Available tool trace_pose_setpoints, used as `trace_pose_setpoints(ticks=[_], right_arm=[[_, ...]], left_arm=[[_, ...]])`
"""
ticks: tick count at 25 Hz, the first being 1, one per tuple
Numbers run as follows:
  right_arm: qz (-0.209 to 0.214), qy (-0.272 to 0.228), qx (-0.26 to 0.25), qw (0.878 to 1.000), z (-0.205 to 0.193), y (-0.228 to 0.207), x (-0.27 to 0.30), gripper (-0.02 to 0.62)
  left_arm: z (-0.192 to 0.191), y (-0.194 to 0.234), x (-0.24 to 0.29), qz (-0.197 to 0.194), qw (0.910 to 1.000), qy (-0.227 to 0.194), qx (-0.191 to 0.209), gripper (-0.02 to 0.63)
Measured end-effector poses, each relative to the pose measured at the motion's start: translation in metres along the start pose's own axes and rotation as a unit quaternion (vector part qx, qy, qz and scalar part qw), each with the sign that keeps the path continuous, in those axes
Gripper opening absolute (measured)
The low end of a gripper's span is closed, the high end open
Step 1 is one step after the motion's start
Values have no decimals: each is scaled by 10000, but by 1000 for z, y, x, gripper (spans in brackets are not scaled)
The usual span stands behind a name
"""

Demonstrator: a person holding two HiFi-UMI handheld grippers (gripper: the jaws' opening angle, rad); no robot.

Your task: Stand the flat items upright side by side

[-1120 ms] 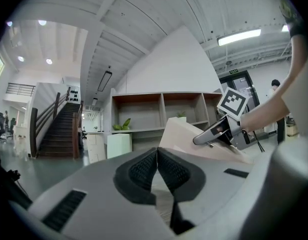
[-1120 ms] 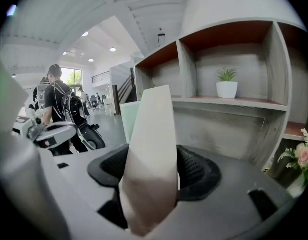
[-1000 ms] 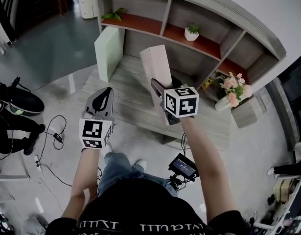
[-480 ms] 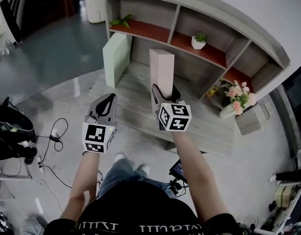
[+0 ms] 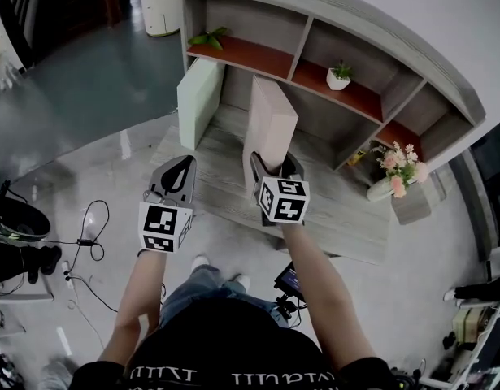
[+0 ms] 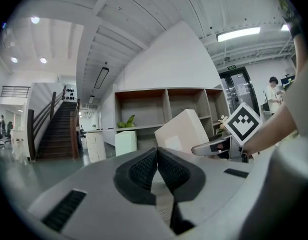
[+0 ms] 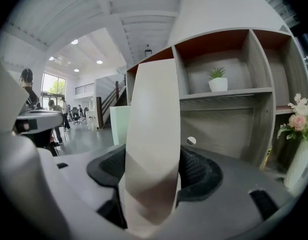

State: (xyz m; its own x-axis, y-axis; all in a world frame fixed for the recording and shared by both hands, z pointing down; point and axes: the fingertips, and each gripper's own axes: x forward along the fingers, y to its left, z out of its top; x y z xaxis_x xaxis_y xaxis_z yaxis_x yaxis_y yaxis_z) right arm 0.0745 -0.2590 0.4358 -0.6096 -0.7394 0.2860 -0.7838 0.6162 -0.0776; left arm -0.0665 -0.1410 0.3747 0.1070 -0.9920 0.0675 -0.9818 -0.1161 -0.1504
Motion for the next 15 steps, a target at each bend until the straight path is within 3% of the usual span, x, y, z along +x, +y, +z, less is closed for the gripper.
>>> trace_pose_setpoints(ticks=[15], right_arm=[[371, 1359, -50, 9900, -34, 70, 63, 311]], left_arm=[[-15, 48, 0, 131, 9998, 9, -134, 14]])
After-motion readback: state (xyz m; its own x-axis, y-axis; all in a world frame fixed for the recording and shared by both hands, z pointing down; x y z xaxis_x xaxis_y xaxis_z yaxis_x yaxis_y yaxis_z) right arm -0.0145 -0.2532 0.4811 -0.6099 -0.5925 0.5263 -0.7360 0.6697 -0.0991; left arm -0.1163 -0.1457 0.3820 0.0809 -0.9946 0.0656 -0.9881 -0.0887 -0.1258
